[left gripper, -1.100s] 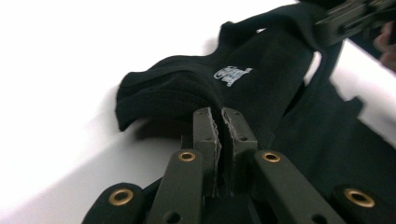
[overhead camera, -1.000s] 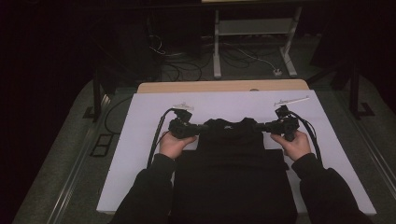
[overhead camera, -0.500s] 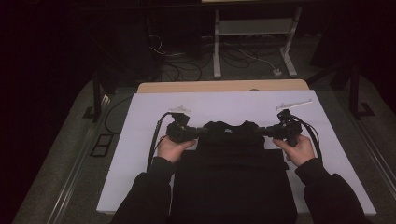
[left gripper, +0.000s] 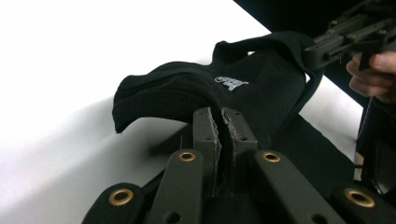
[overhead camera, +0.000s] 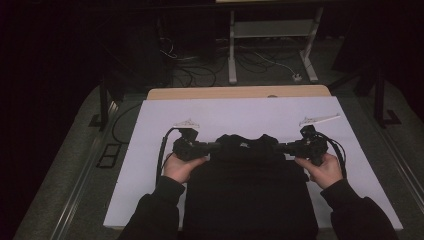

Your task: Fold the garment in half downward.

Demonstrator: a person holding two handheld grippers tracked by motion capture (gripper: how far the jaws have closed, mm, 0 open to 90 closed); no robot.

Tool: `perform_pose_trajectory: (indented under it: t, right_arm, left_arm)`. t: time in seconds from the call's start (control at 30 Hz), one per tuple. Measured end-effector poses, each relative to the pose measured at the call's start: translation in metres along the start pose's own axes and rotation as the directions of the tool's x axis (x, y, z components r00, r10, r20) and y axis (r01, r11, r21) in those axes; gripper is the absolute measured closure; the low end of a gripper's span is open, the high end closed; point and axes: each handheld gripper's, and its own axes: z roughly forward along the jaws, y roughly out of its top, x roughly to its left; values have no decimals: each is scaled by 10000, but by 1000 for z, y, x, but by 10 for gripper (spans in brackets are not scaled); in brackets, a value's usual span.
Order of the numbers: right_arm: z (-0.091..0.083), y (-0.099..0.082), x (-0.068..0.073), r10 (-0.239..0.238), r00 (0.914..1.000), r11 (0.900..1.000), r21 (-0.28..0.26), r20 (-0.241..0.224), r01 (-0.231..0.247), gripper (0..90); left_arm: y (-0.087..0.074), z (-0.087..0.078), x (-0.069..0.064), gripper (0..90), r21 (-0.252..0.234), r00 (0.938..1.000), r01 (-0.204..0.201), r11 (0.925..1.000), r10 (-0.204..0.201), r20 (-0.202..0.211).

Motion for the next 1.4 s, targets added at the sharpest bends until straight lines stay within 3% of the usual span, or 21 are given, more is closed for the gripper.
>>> perform_pose_trajectory:
  t: [0.3,0.73,1.4]
  right_arm:
    - [6,-13,10,-91,9999,9989,471,106,86,860]
    - [5,-29,24,-196,9997,9968,770,-119,205,855]
    - [3,-62,33,107,9991,9849,1730,-417,-34,855]
  left_arm:
    - [-13,-1,-8,841,311,10000,-11,9995,10,26]
    - [-30,-1,-19,841,763,9999,0,9971,-9,113]
    - [-63,-4,-37,838,1834,9993,-54,9830,-15,378]
